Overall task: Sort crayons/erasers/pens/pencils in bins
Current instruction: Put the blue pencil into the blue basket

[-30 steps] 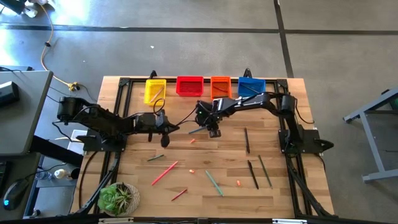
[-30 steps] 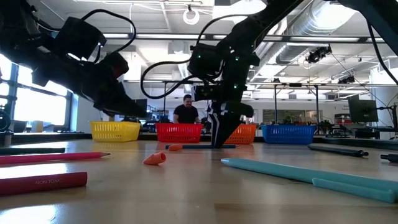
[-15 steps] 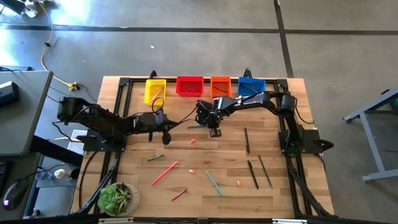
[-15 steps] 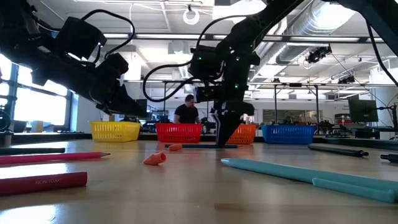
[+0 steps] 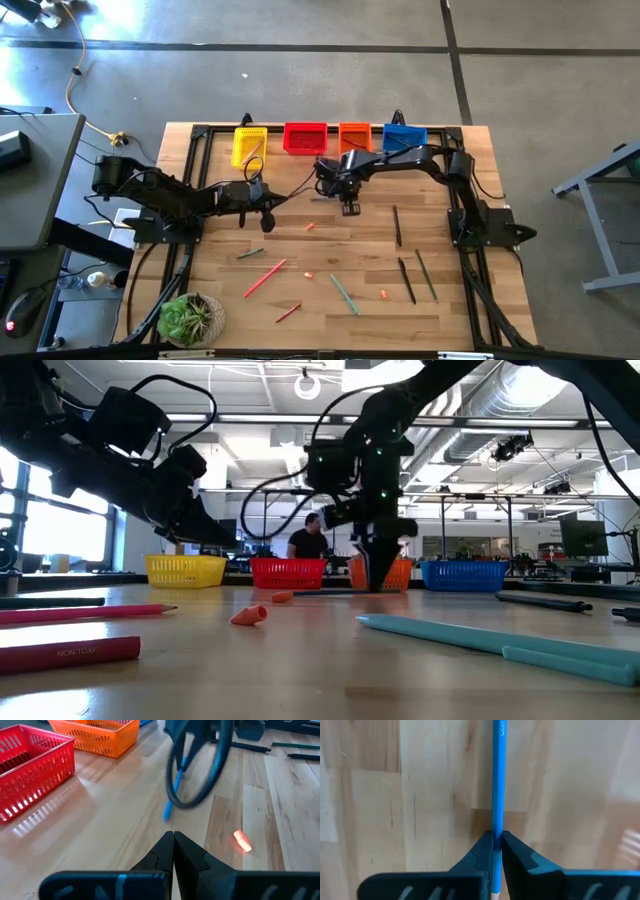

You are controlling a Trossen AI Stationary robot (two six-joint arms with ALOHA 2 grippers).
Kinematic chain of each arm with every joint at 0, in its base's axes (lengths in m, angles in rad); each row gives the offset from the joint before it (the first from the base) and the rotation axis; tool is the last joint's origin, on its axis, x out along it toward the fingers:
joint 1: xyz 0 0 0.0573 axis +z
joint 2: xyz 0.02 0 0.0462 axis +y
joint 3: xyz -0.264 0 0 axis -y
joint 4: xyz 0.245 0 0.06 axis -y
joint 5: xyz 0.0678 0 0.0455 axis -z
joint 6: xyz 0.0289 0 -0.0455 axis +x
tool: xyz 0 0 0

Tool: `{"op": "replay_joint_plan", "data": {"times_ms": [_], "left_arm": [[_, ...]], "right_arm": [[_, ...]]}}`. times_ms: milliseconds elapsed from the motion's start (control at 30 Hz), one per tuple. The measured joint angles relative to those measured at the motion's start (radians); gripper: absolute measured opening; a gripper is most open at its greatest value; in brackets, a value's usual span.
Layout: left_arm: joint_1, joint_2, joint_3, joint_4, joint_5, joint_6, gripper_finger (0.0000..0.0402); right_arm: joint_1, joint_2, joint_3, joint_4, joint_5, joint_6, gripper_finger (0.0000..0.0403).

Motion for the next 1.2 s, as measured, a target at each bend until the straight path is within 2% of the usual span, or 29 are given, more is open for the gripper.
{"op": "replay_joint_plan", "data": {"times_ms": [367,567,767,900,1200], "left_arm": [[0.0,0.0,0.0,-0.002,-0.001,0.0,0.0],[0.0,0.0,0.0,-0.006,0.005,0.0,0.0],[0.0,0.0,0.0,-0.007,0.008,-0.003,0.0],[-0.001,0.0,0.0,-0.007,0.008,-0.009,0.0],[-0.001,0.0,0.0,-0.006,0.009,-0.011,0.0]], "right_arm": [[-0.002,-0.021,0.158,-0.218,0.093,0.0,0.0014],[-0.03,-0.13,0.164,-0.289,0.172,0.037,0.0014],[-0.14,-0.276,0.073,-0.344,0.254,0.088,0.0014],[-0.267,-0.359,-0.044,-0.355,0.329,0.08,0.0014],[-0.563,-0.42,-0.291,-0.246,0.453,-0.024,0.0014]]}}
